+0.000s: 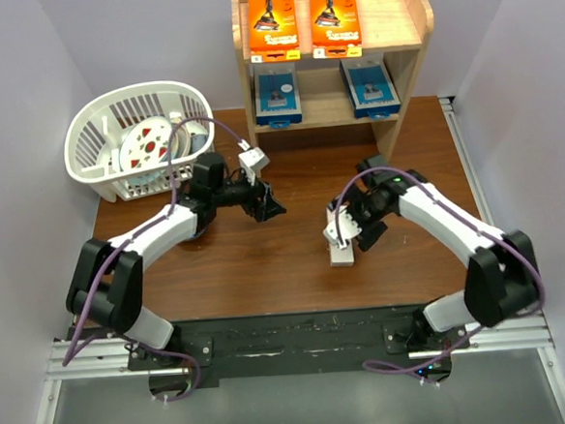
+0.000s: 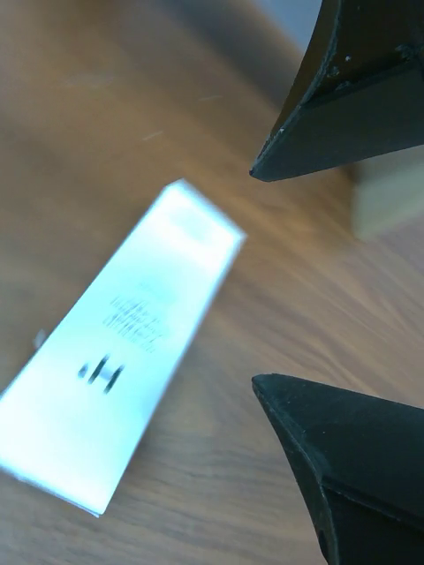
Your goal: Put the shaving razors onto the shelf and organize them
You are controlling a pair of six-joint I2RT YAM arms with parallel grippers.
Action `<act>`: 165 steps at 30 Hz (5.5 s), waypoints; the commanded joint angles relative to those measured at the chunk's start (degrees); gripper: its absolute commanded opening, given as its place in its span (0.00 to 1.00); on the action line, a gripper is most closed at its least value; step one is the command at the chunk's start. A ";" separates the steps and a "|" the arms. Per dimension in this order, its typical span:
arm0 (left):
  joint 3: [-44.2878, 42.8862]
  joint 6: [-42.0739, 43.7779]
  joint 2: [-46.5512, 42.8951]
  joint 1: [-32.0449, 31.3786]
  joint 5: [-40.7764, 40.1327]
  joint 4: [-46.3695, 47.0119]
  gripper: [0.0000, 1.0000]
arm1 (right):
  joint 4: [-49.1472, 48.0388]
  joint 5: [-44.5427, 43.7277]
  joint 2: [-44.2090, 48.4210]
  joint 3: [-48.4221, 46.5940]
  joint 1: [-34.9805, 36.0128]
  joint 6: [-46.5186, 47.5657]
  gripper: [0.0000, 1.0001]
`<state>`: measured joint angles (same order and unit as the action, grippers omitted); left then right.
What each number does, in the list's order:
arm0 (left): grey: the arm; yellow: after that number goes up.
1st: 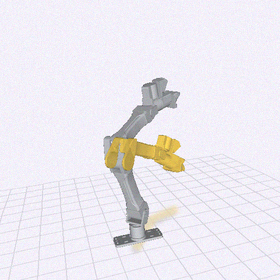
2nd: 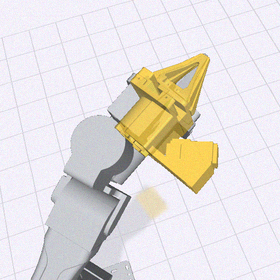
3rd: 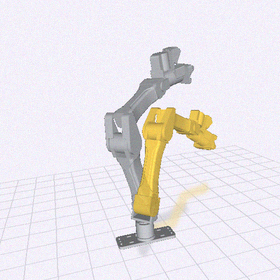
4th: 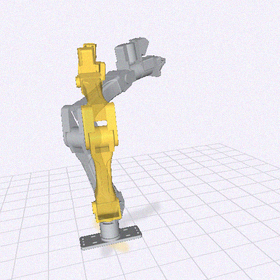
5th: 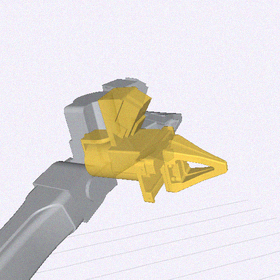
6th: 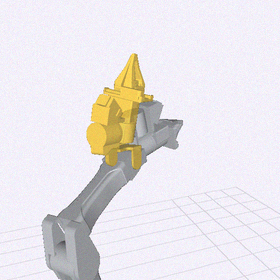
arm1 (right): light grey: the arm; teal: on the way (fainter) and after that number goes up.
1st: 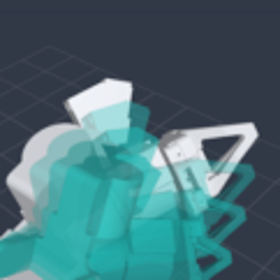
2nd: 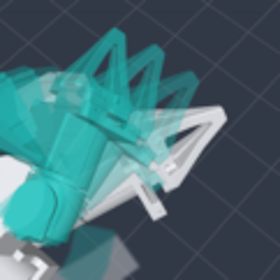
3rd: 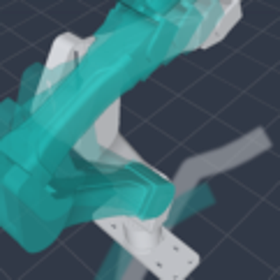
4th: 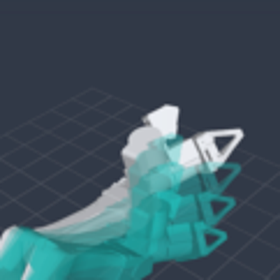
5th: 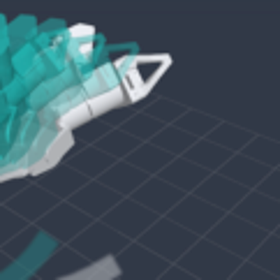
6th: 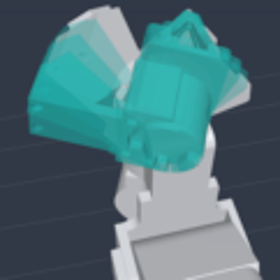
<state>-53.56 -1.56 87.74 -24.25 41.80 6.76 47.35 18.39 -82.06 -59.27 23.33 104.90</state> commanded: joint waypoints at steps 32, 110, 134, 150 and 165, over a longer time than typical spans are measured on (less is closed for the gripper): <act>-3.75 -18.67 24.07 -12.31 1.09 19.27 0.00 | -11.05 3.59 -22.36 -18.08 -1.71 -82.91 0.60; 7.77 -11.27 1.99 8.08 6.27 14.24 0.65 | -27.41 -29.21 -17.07 -72.39 -11.99 -96.72 0.52; 8.12 -11.18 3.05 8.08 6.10 15.03 0.65 | -26.61 -24.02 -29.03 -80.30 -14.63 -104.46 0.60; 7.68 -11.88 3.93 7.99 6.27 15.82 0.65 | -26.79 -26.83 -25.87 -80.04 -14.81 -106.67 0.75; 8.82 -12.24 3.57 7.99 6.10 16.70 0.65 | -23.71 -29.28 -25.78 -74.68 -15.42 -111.05 0.62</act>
<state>-45.17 -12.99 91.39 -16.51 46.96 20.53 23.24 -8.43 -110.48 -134.39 8.49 -3.05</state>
